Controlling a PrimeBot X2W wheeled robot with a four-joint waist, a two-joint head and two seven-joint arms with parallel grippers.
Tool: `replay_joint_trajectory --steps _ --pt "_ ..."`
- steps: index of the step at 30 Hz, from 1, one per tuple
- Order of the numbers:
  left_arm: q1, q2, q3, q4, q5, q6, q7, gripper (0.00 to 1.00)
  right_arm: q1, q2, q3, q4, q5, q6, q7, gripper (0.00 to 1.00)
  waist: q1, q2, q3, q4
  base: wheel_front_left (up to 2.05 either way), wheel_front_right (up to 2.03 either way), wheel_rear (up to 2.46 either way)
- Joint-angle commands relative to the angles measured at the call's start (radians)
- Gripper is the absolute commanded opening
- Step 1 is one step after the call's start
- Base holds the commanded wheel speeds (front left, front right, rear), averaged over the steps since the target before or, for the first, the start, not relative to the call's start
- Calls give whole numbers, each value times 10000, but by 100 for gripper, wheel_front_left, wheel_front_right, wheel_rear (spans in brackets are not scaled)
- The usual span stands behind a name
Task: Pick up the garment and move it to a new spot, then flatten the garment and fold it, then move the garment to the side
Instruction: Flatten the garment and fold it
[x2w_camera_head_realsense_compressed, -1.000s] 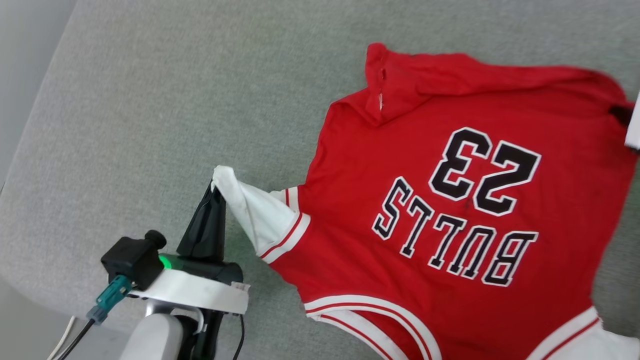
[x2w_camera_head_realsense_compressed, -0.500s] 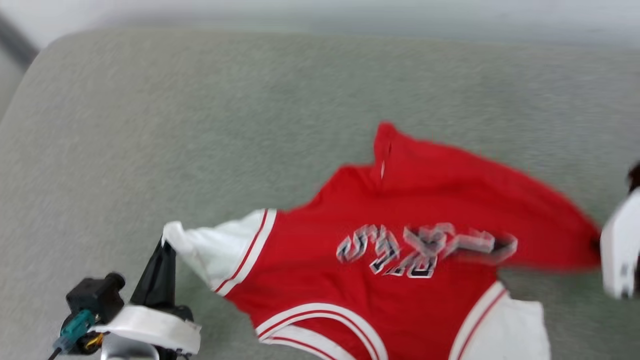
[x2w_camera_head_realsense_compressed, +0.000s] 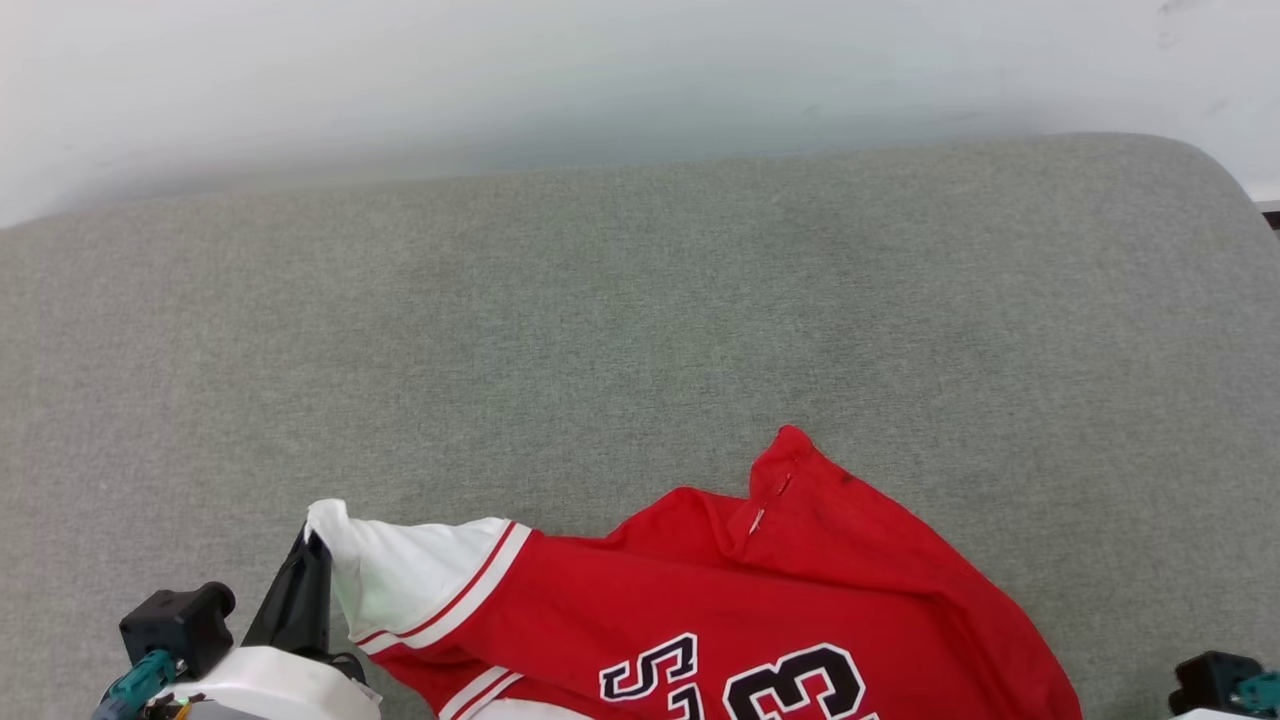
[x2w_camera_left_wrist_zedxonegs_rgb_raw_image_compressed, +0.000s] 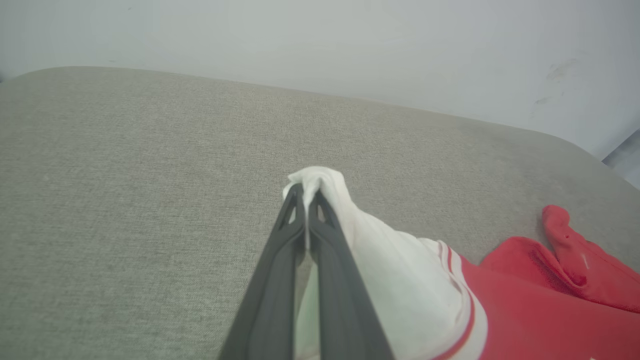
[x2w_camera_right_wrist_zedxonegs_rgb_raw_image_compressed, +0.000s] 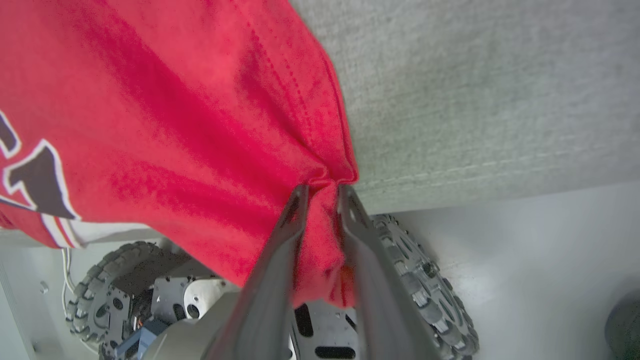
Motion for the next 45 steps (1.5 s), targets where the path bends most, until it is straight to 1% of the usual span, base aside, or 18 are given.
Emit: replay_joint_trajectory --steps 1,5,8,11,14,16,18,22,25,28,30,34,36,40,41,42,43,45 --pt "146 88 5 -72 -25 45 64 0 7 186 -149 -10 71 -11 -805 100 2 0 -92 -98 0 0 0" --pt "166 129 -16 -189 -46 112 200 0 -253 380 -336 -151 267 -11 -3083 100 2 0 -187 -139 0 0 0" --pt "191 136 -46 -273 -58 127 246 0 -499 386 -362 -271 403 -9 -4576 100 2 0 -246 -110 0 0 0" --pt "222 112 -100 -371 -50 187 285 0 -866 197 -273 -149 508 -7 -5573 100 2 0 -264 -50 0 0 0" --pt "125 99 -136 -437 -50 181 327 0 -1267 -35 -87 11 621 -7 -5791 100 2 0 -179 23 0 0 0" --pt "-35 94 -173 -527 -42 184 329 0 -1867 -343 295 172 704 -7 -5584 100 2 0 -26 83 0 0 0" --pt "-185 93 -213 -613 -16 171 329 0 -2536 -847 968 299 869 -7 -5152 100 2 0 196 149 0 0 0" --pt "-572 103 -378 -706 66 37 322 0 -4025 -1816 2275 465 1249 -7 -3661 100 2 0 713 389 0 0 0" --pt "-888 71 -488 -771 123 -44 249 0 -5093 -2217 3193 535 1573 -7 -2335 100 2 0 1098 630 0 0 0" --pt "-1198 12 -649 -782 171 -139 160 0 -5925 -2426 4074 675 1712 -9 -1173 100 2 0 1480 922 0 0 0" --pt "-1395 -40 -720 -738 169 -195 101 0 -6467 -2466 4567 823 1772 -9 -717 100 2 0 1726 1087 0 0 0" --pt "-1758 -151 -862 -597 193 -313 -44 0 -7197 -2539 5535 1507 1814 -9 -193 100 2 0 2158 1357 0 0 0" --pt "-1903 -206 -925 -498 186 -360 -111 0 -7455 -2457 5892 1968 2009 -9 -70 100 2 0 2300 1450 0 0 0" --pt "-2065 -274 -971 -292 116 -392 -234 0 -7416 -2383 6775 2928 2313 -7 331 98 2 0 2375 1543 0 0 0" --pt "-2091 -280 -970 -257 108 -386 -257 0 -7400 -2381 6960 3120 2414 -7 422 45 2 0 2372 1544 0 0 0" --pt "-2102 -283 -966 -219 93 -383 -287 0 -7373 -2367 7086 3267 2522 -7 445 5 2 0 2356 1539 0 0 0" --pt "-2095 -291 -965 -189 85 -374 -298 0 -7364 -2377 7176 3403 2594 -7 474 0 2 0 2325 1529 0 0 0" --pt "-2046 -290 -933 -120 55 -351 -326 0 -7450 -2396 7265 3394 2722 -4 122 0 2 0 2214 1493 0 0 0"
